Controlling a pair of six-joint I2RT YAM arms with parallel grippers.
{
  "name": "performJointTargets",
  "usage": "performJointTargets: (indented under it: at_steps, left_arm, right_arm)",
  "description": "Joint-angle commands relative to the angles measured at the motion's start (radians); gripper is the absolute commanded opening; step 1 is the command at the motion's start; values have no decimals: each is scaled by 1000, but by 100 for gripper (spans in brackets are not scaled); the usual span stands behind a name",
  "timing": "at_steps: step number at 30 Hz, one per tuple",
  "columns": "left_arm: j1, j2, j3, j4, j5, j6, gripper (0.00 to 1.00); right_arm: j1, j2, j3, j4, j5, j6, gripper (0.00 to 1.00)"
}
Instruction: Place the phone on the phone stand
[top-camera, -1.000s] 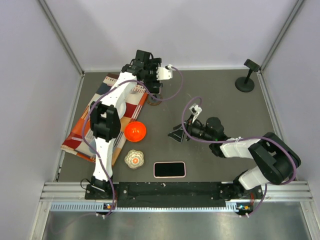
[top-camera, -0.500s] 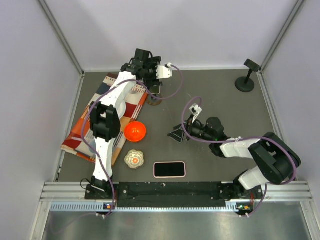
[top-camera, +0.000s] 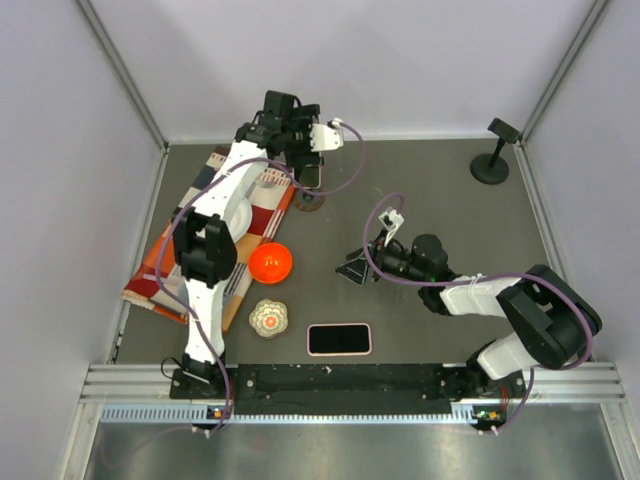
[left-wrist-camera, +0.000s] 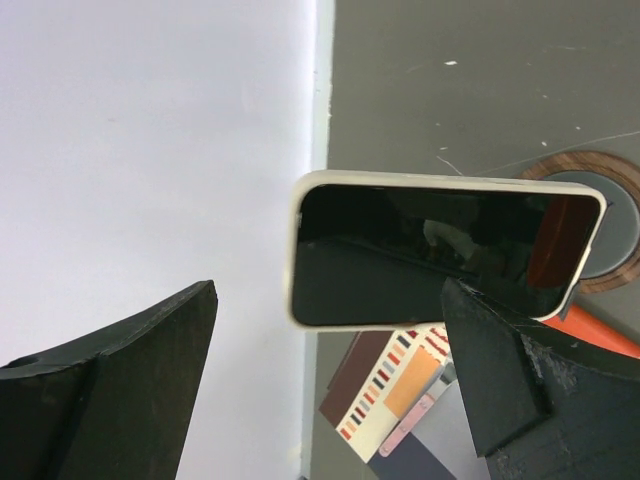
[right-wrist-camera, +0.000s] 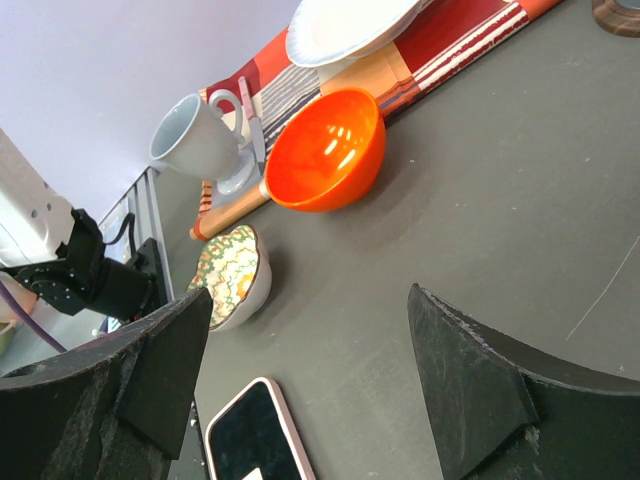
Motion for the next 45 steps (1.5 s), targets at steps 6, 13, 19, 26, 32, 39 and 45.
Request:
performJointTargets:
  at_steps: [6,13,19,26,32,39,45]
  left_arm:
    - [0,-168,-5,71,64,-69,99]
    - [-66,-427,-286,324,-74,-426,98]
    - [-94,-712,-608,451,-166,-882,99]
    - [-92,-1066,-925,510,-172,-1363,99]
    - [-89,-1303,-1147,475,-100,-1604,99]
    - [-86,-1477,-1342,482,3,-1715,99]
    - [-86,-1478,-1396,421,16,-1798,99]
  right_arm:
    - [-6,6,41,57,0,1,79]
    - [-6,20,99,-31,32,9,79]
    - [-6,-41,154,-266,191,18,79]
    - [-23,-169,360,-873,498,-80,81]
    - [-174,-304,472,-1153,627,-97,85]
    - [-484,-286,631,-1216,529,-71,85]
    - [-709,-132,852,-1236,529,-47,86]
